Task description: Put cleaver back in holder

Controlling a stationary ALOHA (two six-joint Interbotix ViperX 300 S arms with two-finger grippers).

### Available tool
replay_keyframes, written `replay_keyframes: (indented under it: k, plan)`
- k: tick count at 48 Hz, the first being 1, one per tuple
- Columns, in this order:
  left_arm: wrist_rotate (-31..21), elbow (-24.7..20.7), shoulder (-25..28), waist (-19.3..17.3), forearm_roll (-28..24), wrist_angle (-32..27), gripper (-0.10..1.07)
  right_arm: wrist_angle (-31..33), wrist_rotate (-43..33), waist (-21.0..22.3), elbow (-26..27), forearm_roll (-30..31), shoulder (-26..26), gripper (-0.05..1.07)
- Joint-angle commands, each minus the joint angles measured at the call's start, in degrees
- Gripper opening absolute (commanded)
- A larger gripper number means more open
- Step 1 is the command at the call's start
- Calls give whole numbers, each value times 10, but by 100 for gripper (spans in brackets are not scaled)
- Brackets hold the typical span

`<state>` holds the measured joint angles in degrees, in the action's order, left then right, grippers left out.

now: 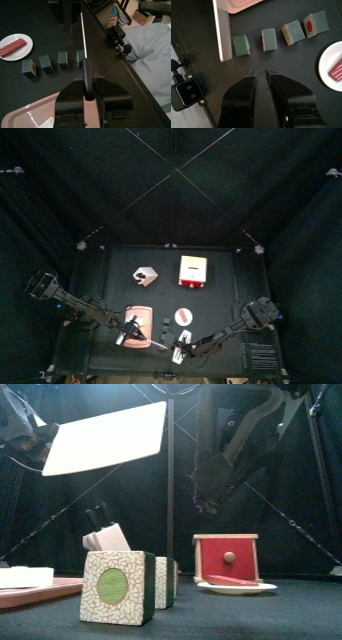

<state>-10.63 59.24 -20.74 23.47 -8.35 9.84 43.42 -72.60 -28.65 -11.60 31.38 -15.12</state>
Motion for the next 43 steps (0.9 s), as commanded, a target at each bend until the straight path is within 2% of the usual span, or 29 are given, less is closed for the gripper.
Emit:
replay_keyframes:
  k: [1,14,21,34,43]
  plan:
    - [1,-7,-4,-1,1,6,29,-1,-4,-1,14,4,32,62]
    - [1,-11,-14,-4,1,-2,30,3,-7,3,14,34,40,62]
    - [-1,-17,-36,-4,7,-34,30,4,-6,11,9,54,56,62]
    - [-2,-29,-128,-21,47,-151,30,-1,-6,47,-25,82,91,62]
    - [-4,-51,-201,-64,102,-265,30,-33,-11,84,-46,117,117,62]
